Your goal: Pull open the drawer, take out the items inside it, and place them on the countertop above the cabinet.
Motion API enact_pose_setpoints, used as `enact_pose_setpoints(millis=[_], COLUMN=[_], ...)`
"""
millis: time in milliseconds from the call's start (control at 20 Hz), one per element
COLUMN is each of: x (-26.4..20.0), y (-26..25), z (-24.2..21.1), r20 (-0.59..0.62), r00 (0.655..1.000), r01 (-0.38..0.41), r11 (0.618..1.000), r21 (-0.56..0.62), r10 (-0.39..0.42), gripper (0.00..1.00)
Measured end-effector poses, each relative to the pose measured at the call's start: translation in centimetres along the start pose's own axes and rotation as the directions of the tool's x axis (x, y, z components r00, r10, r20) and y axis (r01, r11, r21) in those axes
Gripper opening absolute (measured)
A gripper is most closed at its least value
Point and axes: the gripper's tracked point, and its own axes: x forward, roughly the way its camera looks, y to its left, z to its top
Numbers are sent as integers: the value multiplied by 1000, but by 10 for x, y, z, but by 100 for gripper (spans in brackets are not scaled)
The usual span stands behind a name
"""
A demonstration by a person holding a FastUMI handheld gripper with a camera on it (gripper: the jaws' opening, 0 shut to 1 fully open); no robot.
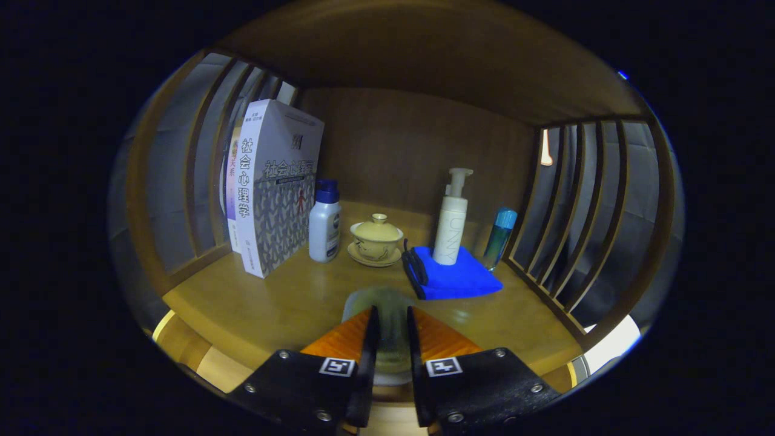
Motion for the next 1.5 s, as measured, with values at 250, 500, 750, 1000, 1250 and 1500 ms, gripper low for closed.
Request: enact_pose_setpoints(millis=[250, 500, 750, 1000, 1250, 1500], x=[-78, -206, -269, -284, -278, -259], y=[11, -1, 24, 37, 41, 39], z=[8, 1, -49, -111, -160, -190], r20=[165, 363, 374, 342, 277, 219], r00=[983, 932, 927, 939, 961, 975], r01=[-109, -78, -81, -56, -40, -18], r11=[977, 981, 988, 990, 979, 974], r21=[184, 177, 135, 129, 198, 226], r10=[78, 8, 25, 8, -16, -32], gripper=[97, 96, 95, 96, 96, 96])
